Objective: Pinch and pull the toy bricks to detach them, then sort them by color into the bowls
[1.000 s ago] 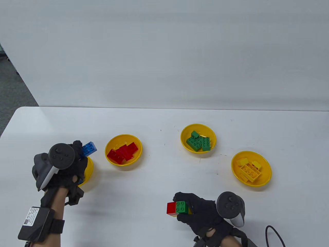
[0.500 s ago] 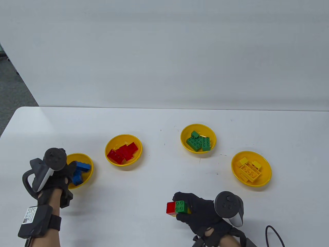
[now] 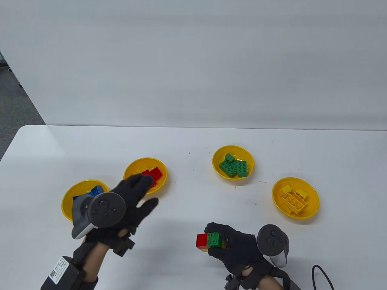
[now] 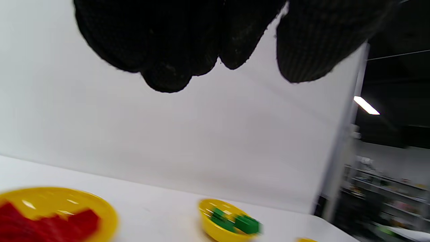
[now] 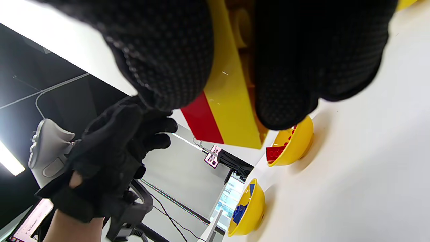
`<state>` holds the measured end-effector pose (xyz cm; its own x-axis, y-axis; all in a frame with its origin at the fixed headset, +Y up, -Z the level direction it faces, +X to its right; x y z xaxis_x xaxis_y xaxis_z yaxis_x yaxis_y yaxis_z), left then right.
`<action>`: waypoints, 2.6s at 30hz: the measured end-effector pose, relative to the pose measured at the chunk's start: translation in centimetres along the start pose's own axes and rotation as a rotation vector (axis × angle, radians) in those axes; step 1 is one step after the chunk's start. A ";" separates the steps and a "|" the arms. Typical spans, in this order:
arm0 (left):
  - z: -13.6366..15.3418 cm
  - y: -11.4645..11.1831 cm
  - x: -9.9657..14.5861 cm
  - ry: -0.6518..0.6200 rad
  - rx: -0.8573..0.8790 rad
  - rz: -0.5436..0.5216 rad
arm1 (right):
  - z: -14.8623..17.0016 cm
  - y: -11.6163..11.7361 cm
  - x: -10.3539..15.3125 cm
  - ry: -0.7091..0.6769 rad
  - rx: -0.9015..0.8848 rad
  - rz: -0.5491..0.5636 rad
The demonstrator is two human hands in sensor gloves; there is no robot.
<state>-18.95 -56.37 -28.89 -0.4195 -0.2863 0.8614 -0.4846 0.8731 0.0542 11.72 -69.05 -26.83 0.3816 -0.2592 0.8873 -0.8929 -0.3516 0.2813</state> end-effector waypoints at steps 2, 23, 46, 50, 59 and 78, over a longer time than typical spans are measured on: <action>-2.2 -2.6 0.0 -0.115 0.077 0.104 | -0.2 -0.1 0.1 -0.011 -0.007 0.016; 0.0 -13.7 0.5 -0.147 0.647 0.415 | -0.9 0.8 0.6 -0.039 -0.066 -0.005; 9.0 -0.9 -8.4 0.458 -0.203 -0.003 | 0.2 -0.4 0.5 0.040 -0.091 0.048; 12.8 -5.9 -9.6 0.577 -0.254 0.043 | 0.4 -0.3 0.5 0.042 -0.065 0.039; 16.1 -8.7 -10.5 0.706 -0.318 0.103 | 0.6 0.0 0.4 0.051 -0.052 0.014; 3.2 3.1 -1.4 0.229 0.114 -0.256 | 0.6 -0.1 0.1 0.045 -0.196 0.075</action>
<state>-22.34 -54.50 -31.59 -0.0972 -0.3830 0.9186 -0.6395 0.7313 0.2372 11.99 -69.65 -26.96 0.3047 -0.2364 0.9226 -0.9496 -0.1496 0.2753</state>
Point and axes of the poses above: the tracker on the back of each hand, its own z axis roughly to the little-finger side, its own x axis roughly from the fingertips to the wrist, y = z × x, the point moved 1 cm from there along -x, roughly from the wrist to the fingertips, and after that the axes turned 1 degree about y, right-handed, at the moved point
